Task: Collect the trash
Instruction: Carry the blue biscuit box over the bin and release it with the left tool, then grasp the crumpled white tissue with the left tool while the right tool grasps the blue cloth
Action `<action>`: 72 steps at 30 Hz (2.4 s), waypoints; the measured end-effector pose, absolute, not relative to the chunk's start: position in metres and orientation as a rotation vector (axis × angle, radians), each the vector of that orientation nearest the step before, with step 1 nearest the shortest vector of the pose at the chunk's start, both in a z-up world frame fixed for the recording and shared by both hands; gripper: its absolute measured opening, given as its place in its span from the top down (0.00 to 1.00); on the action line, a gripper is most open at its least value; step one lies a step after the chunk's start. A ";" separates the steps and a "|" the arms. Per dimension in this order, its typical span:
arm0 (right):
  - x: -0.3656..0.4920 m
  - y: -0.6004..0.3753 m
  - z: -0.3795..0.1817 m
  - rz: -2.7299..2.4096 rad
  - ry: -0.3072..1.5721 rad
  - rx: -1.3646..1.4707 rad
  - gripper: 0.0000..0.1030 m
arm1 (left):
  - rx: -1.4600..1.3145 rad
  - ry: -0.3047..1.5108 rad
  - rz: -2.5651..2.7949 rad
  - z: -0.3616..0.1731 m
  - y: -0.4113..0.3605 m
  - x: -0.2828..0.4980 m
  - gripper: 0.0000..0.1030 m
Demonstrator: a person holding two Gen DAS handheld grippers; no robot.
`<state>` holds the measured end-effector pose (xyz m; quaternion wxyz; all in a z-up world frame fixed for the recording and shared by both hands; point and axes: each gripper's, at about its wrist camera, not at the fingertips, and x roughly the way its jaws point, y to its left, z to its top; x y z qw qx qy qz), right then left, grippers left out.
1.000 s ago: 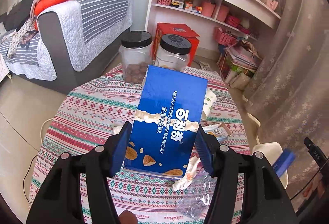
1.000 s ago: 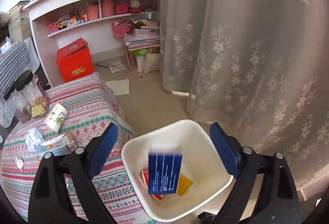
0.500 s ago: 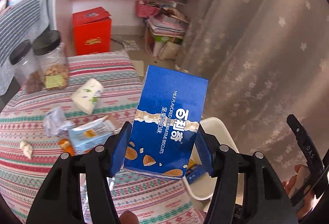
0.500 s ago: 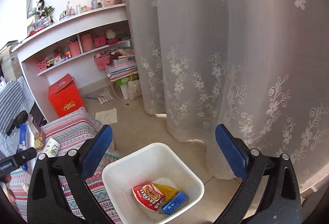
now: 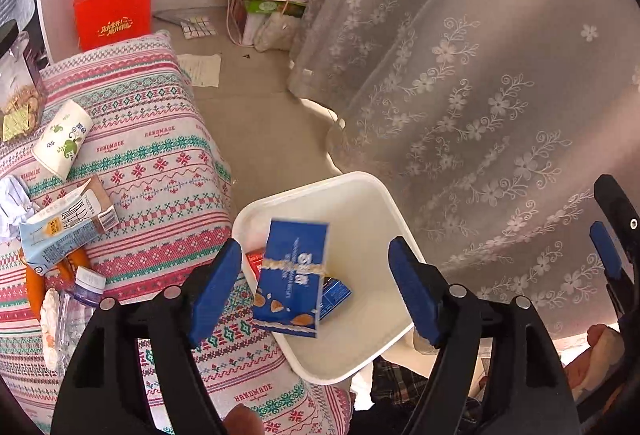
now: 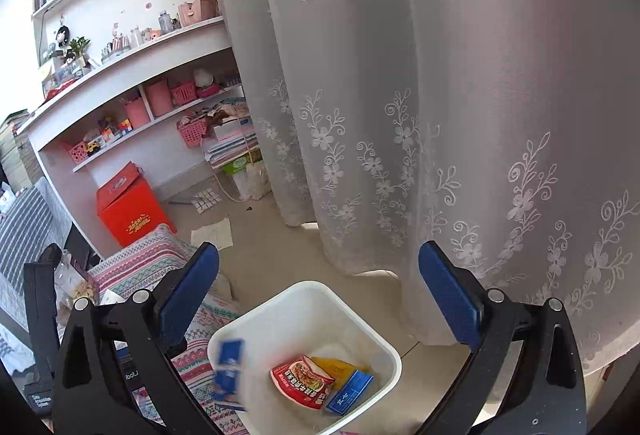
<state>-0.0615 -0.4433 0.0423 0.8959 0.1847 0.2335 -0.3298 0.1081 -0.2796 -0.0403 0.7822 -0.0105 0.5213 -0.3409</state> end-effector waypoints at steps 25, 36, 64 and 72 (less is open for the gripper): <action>0.037 -0.317 0.008 -0.361 0.746 0.152 0.07 | -0.591 1.265 0.197 -0.148 0.102 0.211 0.36; 0.063 -0.291 -0.006 -0.321 0.790 0.139 0.07 | -0.539 1.283 0.143 -0.157 0.076 0.227 0.71; 0.263 -0.074 -0.128 -0.005 1.157 0.055 0.29 | -0.411 0.897 0.085 -0.003 0.162 0.118 0.71; 0.260 -0.089 -0.115 0.057 1.103 0.166 0.61 | -0.390 0.920 0.115 -0.013 0.166 0.123 0.71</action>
